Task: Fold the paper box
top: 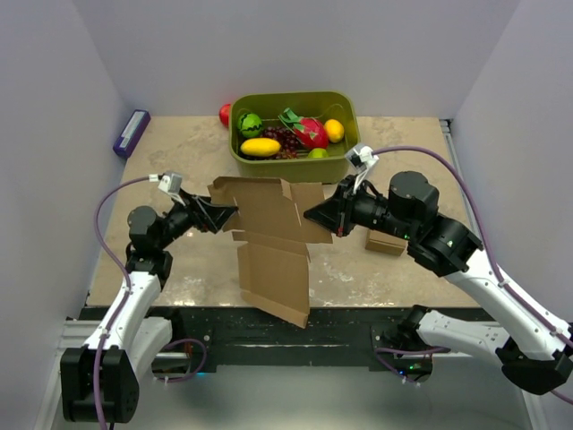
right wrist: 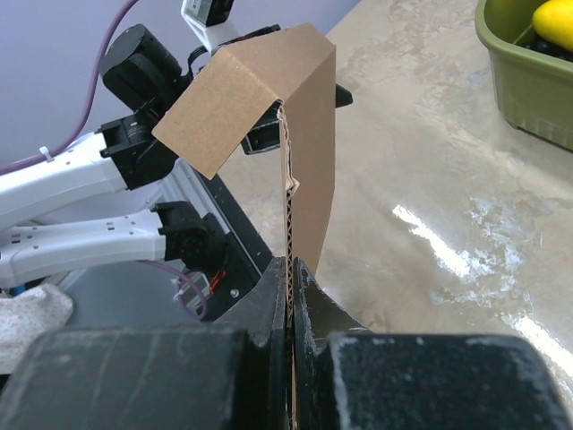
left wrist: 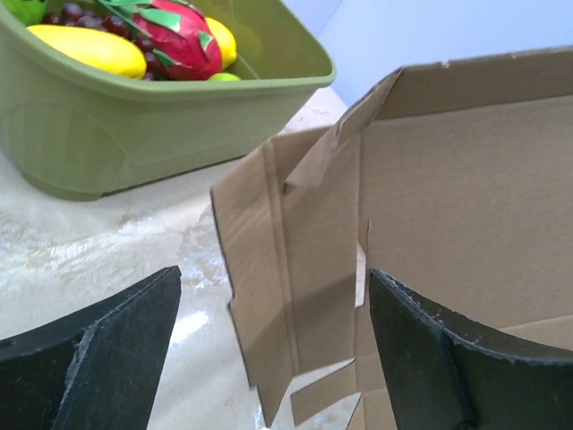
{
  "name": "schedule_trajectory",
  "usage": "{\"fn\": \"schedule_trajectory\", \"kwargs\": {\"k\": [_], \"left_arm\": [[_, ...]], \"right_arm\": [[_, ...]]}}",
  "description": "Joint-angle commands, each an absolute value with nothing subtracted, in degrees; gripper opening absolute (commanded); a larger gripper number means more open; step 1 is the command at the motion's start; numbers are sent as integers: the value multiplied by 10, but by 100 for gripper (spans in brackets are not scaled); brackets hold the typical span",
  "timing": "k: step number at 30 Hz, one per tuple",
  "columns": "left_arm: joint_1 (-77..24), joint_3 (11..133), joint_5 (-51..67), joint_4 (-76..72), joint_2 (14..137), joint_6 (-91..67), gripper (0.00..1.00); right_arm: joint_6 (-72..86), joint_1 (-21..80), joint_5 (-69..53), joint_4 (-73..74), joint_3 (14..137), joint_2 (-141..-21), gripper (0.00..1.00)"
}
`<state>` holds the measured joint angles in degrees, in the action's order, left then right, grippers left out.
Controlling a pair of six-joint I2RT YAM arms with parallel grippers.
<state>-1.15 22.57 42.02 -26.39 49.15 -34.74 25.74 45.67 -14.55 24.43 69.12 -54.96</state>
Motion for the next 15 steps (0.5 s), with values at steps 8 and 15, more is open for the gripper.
{"fn": "schedule_trajectory", "kwargs": {"k": [8, 15], "left_arm": [[-8, 218, 463, -307, 469, -360, 34], [-8, 214, 439, -246, 434, -324, 0]], "right_arm": [[247, 454, -116, 221, 666, -533, 0], [240, 454, -57, 200, 621, -550, 0]]}}
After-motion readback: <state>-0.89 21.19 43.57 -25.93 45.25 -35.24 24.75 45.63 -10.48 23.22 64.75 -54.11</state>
